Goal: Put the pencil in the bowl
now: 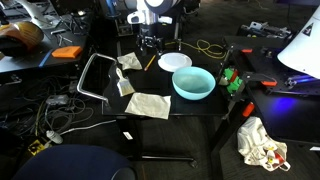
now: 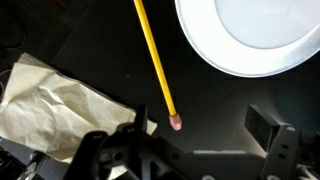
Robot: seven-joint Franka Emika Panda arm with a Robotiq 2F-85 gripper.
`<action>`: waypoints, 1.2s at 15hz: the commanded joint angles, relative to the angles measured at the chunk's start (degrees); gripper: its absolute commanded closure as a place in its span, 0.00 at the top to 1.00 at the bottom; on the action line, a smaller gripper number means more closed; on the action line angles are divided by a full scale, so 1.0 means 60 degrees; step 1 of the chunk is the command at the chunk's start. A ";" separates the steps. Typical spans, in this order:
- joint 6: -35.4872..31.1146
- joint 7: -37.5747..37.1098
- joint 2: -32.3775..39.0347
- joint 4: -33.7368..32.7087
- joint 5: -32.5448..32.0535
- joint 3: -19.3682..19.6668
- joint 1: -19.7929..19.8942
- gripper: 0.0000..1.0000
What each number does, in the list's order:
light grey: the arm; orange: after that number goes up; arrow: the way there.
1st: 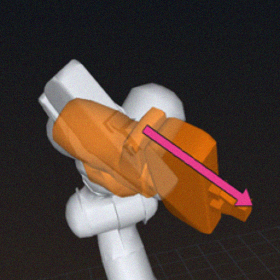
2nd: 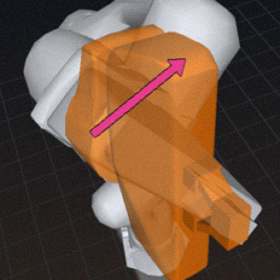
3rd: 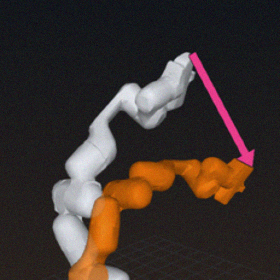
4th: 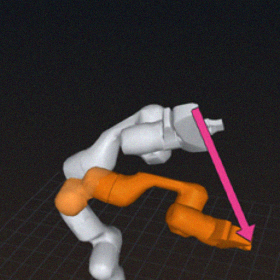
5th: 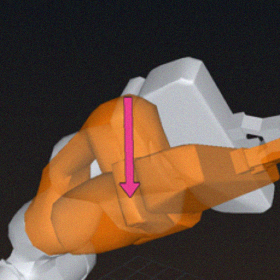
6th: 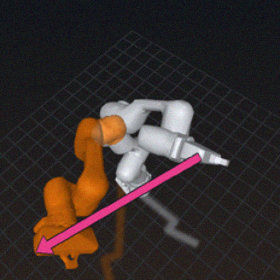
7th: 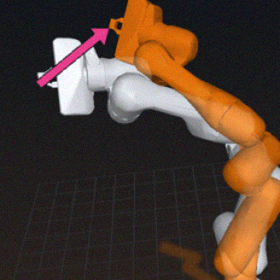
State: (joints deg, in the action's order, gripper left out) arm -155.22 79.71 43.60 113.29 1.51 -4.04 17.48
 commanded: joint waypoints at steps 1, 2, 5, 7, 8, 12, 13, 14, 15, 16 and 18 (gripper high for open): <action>-0.0011 -0.0654 0.0500 -0.0631 -0.0099 -0.0002 -0.0066 1.00; 0.0010 -0.0730 0.0611 -0.0756 -0.0113 -0.0023 -0.0042 1.00; 0.0126 -0.0905 0.0979 -0.1118 -0.0153 -0.0036 0.0012 1.00; 0.0174 -0.0977 0.1217 -0.1324 -0.0161 -0.0070 0.0056 1.00; 0.0193 -0.0980 0.1314 -0.1409 -0.0165 -0.0079 0.0069 1.00; 0.0193 -0.0980 0.1628 -0.1662 -0.0149 -0.0123 0.0125 0.72; 0.0191 -0.1006 0.1669 -0.1701 -0.0153 -0.0112 0.0118 0.71; 0.0192 -0.1011 0.1706 -0.1749 -0.0149 -0.0119 0.0127 0.71; 0.0196 -0.1027 0.1723 -0.1788 -0.0149 -0.0118 0.0130 0.63; 0.0192 -0.1063 0.1720 -0.1841 -0.0149 -0.0118 0.0133 0.56; 0.0177 -0.1151 0.1692 -0.1883 -0.0146 -0.0133 0.0165 0.39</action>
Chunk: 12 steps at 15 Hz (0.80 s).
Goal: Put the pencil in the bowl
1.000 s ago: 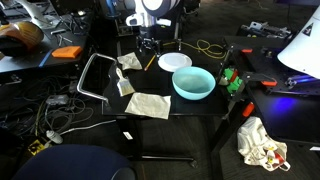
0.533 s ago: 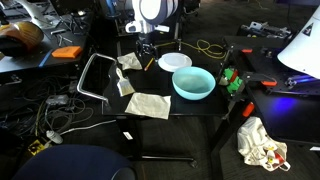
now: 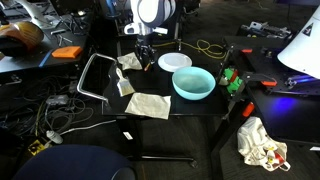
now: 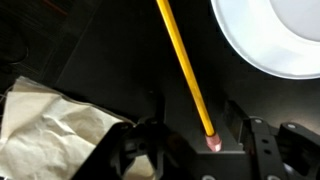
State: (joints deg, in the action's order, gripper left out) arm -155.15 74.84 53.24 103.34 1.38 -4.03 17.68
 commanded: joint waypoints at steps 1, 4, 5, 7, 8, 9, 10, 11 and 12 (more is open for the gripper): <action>0.0155 -0.0355 0.0069 -0.0238 -0.0120 -0.0135 0.0145 0.31; 0.0062 -0.0494 -0.0047 -0.0155 -0.0108 -0.0128 0.0170 0.09; 0.0021 -0.0519 -0.0094 -0.0111 -0.0111 -0.0128 0.0173 0.02; -0.0040 -0.0621 -0.0305 0.0069 -0.0118 -0.0074 0.0134 0.00; -0.0092 -0.0742 -0.0510 0.0245 -0.0128 -0.0018 0.0080 0.00; -0.0108 -0.0991 -0.0785 0.0443 -0.0146 0.0074 -0.0001 0.02; -0.0135 -0.1136 -0.0999 0.0583 -0.0177 0.0109 -0.0028 0.02; -0.0225 -0.1273 -0.1312 0.0808 -0.0226 0.0145 -0.0047 0.02; -0.0194 -0.1467 -0.1576 0.0962 -0.0284 0.0217 -0.0103 0.02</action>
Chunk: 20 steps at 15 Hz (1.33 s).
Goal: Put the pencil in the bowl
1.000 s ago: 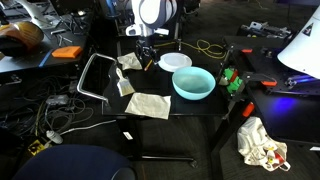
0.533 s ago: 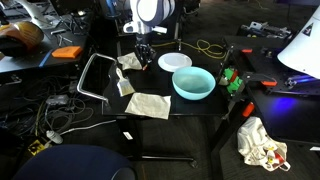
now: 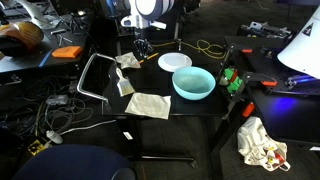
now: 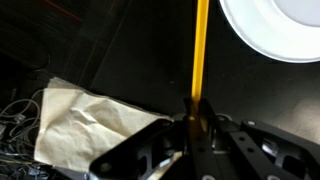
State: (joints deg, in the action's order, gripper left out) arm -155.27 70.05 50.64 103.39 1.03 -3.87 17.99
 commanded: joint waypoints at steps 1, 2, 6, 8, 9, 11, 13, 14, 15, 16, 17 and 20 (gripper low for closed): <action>-0.0106 -0.0822 -0.1481 0.1164 -0.0304 0.0263 -0.0207 0.02; -0.0082 -0.0933 -0.1808 0.1393 -0.0373 0.0292 -0.0226 0.02; 0.0159 -0.1098 -0.3044 0.2368 -0.0570 0.0232 -0.0304 0.02; 0.0197 -0.1066 -0.3644 0.2998 -0.0668 0.0223 -0.0450 0.02; 0.0297 -0.1124 -0.3902 0.3271 -0.0750 0.0275 -0.0580 0.02; 0.0394 -0.1146 -0.4380 0.3864 -0.0920 0.0302 -0.0834 0.02; 0.0579 -0.1156 -0.4751 0.4333 -0.1083 0.0271 -0.1079 0.02; 0.0689 -0.1225 -0.4920 0.4527 -0.1174 0.0260 -0.1213 0.02; 0.0850 -0.1231 -0.5073 0.4713 -0.1237 0.0234 -0.1331 0.02; 0.0996 -0.1232 -0.5207 0.4889 -0.1268 0.0223 -0.1452 0.02; 0.1190 -0.1276 -0.5325 0.5023 -0.1303 0.0231 -0.1590 0.02; 0.1744 -0.1096 -0.5517 0.5315 -0.1187 0.0081 -0.1812 0.02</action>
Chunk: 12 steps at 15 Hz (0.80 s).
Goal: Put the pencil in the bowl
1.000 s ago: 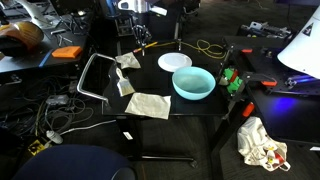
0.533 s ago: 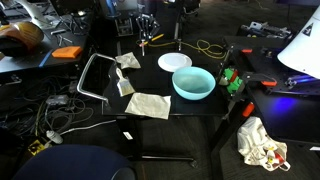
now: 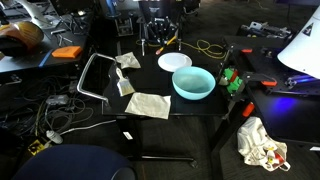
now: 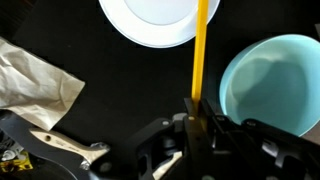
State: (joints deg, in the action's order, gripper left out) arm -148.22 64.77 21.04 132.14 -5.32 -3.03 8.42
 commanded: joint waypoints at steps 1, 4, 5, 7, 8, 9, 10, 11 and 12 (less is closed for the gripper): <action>0.0749 -0.0218 -0.0650 0.0614 -0.0122 -0.0090 -0.0315 0.02; 0.1103 -0.0117 -0.0756 0.0846 -0.0003 -0.0270 -0.0491 0.02; 0.1189 -0.0132 -0.0780 0.0905 -0.0008 -0.0306 -0.0563 0.02; 0.1131 -0.0173 -0.0802 0.1058 -0.0020 -0.0375 -0.0700 0.02; 0.1060 -0.0224 -0.0805 0.1159 -0.0051 -0.0396 -0.0764 0.02; 0.1022 -0.0223 -0.0809 0.1247 -0.0050 -0.0427 -0.0813 0.02; 0.0997 -0.0234 -0.0791 0.1325 -0.0033 -0.0452 -0.0856 0.02; 0.1019 -0.0233 -0.0790 0.1395 -0.0005 -0.0472 -0.0885 0.02; 0.0995 -0.0242 -0.0771 0.1480 -0.0034 -0.0478 -0.0924 0.02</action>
State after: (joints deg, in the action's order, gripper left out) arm -142.64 64.77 18.70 138.30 -5.31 -5.57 3.56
